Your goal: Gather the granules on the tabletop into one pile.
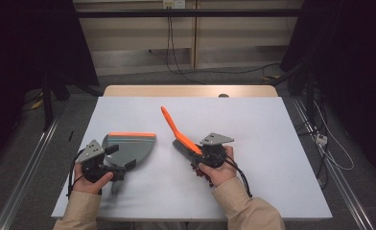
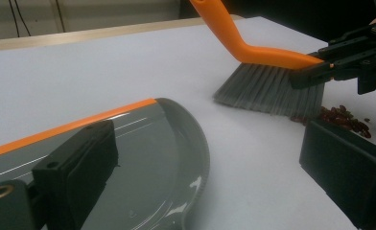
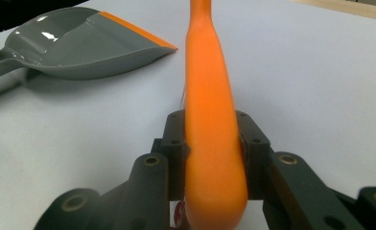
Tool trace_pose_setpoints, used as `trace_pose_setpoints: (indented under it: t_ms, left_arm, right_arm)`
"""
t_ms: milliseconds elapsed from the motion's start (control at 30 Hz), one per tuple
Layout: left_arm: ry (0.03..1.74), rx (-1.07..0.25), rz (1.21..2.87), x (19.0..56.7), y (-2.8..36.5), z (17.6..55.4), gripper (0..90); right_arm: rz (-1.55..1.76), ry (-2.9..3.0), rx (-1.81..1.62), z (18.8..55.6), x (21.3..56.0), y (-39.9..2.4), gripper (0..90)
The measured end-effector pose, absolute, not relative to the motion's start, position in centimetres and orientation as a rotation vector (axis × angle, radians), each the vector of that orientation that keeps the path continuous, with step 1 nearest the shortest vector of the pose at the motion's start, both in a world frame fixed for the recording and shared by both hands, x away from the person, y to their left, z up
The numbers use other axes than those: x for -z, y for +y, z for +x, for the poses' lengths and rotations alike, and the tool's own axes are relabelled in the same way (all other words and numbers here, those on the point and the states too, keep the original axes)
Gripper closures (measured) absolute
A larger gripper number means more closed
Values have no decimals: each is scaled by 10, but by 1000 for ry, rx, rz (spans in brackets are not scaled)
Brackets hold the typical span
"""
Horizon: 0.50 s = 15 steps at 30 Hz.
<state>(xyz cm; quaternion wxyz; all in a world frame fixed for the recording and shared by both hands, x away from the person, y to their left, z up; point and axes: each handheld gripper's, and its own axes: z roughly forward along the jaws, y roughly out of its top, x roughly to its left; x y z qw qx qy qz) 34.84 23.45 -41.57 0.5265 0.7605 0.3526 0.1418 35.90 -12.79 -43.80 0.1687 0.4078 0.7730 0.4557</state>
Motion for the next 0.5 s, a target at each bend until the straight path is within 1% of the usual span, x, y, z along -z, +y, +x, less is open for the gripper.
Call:
trace_pose_setpoints:
  t_ms: [267, 500]
  left_arm:
    - [840, -339, 1818, 415, 234, 348, 57]
    - [846, -338, 1817, 416, 234, 349, 57]
  right_arm:
    - [1147, 2115, -1389, 358, 429, -130, 710]
    - [1146, 2070, -1449, 368, 431, -111, 711]
